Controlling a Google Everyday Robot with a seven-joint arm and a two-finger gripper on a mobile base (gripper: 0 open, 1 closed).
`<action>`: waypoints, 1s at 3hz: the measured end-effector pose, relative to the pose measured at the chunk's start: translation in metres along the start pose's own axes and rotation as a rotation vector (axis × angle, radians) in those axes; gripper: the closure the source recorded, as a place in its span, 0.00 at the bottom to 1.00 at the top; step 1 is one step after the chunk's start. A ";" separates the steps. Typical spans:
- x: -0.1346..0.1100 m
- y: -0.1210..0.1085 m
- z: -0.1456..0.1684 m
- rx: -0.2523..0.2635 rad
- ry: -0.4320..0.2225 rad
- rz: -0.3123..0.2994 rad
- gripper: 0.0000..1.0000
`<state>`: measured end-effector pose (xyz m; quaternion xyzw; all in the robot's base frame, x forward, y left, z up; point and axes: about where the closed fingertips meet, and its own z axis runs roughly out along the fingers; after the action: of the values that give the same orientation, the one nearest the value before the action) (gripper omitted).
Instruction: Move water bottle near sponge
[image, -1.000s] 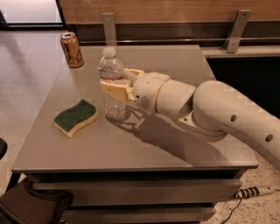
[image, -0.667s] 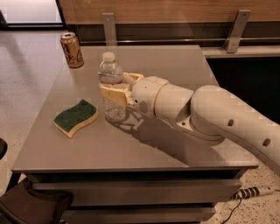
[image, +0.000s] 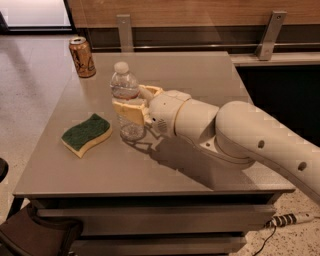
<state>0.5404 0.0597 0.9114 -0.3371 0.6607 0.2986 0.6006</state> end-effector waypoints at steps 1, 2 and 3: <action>0.000 0.000 0.000 0.000 0.000 0.000 0.53; 0.000 0.001 0.001 -0.002 0.000 -0.001 0.21; -0.001 0.003 0.002 -0.005 0.000 -0.003 0.00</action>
Offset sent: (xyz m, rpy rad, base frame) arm 0.0000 0.0001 0.0000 0.0000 0.0000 0.0001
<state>0.5393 0.0628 0.9124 -0.3395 0.6595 0.2995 0.6001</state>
